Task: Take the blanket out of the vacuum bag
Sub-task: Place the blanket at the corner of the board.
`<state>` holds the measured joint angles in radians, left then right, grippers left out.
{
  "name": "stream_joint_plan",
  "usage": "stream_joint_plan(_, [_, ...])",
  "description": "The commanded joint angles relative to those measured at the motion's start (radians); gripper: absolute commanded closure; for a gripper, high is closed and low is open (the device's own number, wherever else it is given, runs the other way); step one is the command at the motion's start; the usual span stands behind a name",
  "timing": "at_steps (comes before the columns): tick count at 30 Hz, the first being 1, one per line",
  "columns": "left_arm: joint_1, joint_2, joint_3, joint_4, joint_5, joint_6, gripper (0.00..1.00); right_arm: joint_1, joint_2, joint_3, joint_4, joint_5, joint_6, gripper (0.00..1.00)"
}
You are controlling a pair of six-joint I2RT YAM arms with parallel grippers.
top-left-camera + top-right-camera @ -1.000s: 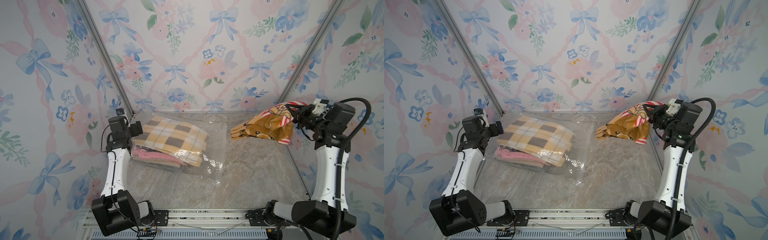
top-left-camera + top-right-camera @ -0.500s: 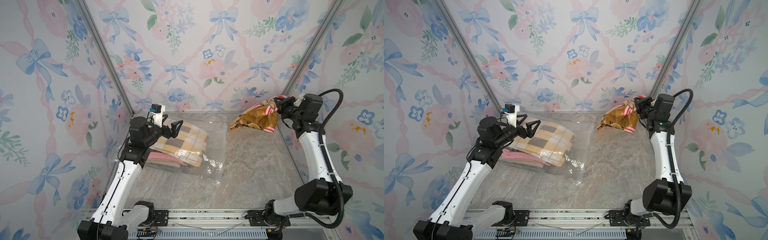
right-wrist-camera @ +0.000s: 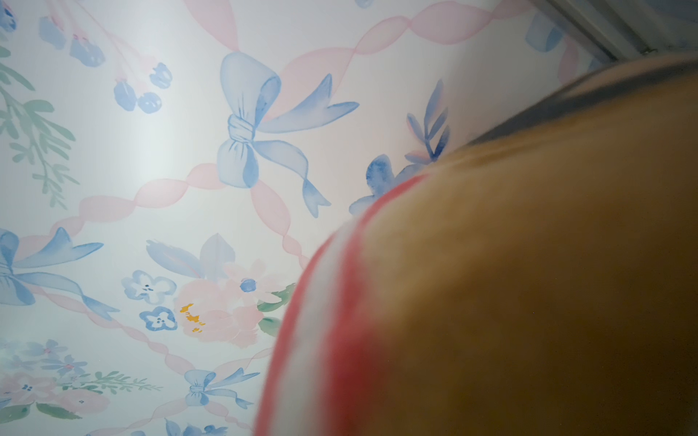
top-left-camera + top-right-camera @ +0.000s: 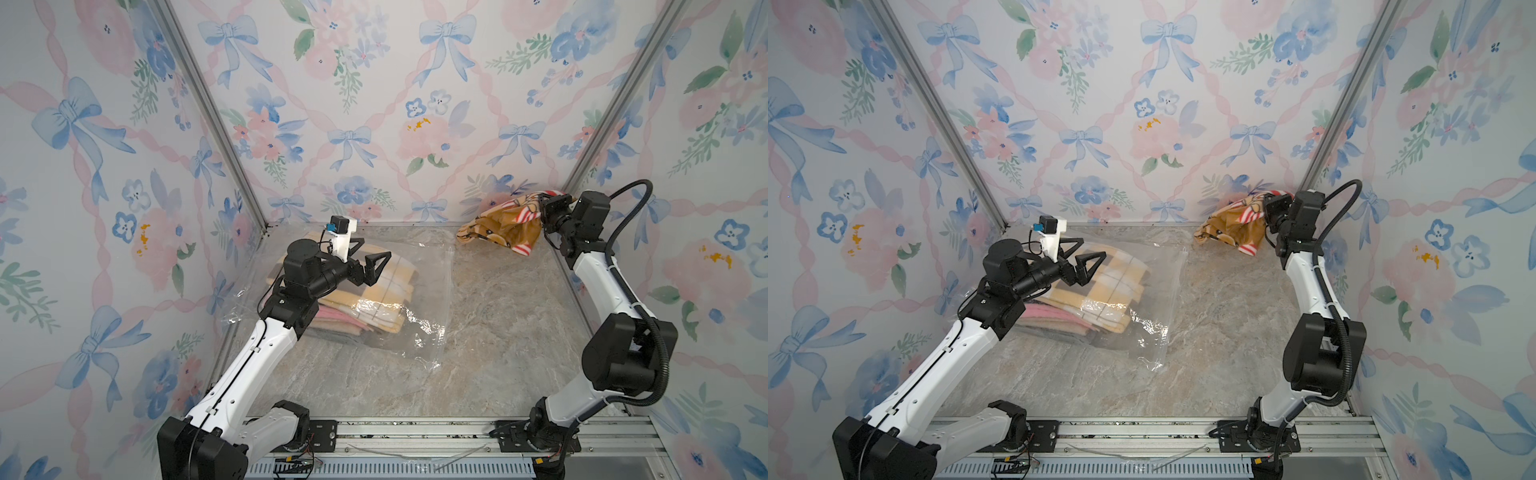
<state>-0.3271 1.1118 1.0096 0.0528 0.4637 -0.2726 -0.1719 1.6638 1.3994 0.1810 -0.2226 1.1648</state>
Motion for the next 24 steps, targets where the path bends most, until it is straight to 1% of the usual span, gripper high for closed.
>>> stream_joint_plan(1, [-0.004,0.01,-0.013,-0.003,-0.029,-0.019,0.02,-0.012,-0.021,-0.103,0.242,0.003,0.07,1.0])
stream_joint_plan(3, [-0.003,0.015,-0.013,-0.015,-0.042,-0.017,0.02,-0.019,-0.043,-0.174,0.221,-0.003,0.078,1.0])
stream_joint_plan(9, [-0.005,0.036,-0.016,-0.03,-0.043,-0.023,0.02,-0.03,-0.143,-0.347,0.049,0.014,0.015,1.0])
stream_joint_plan(12, [-0.007,0.048,-0.02,-0.05,-0.052,-0.035,0.02,-0.039,-0.166,-0.421,0.001,0.011,0.006,1.0])
stream_joint_plan(16, [-0.012,0.068,-0.015,-0.11,-0.063,-0.047,0.02,-0.038,-0.188,-0.485,-0.07,0.004,-0.028,1.0])
stream_joint_plan(21, [-0.031,0.108,0.022,-0.249,-0.109,-0.003,0.02,-0.038,-0.23,-0.547,-0.136,0.024,-0.086,1.0])
stream_joint_plan(24, [-0.036,0.131,0.045,-0.282,-0.091,-0.031,0.02,-0.037,-0.254,-0.577,-0.178,0.031,-0.115,0.94])
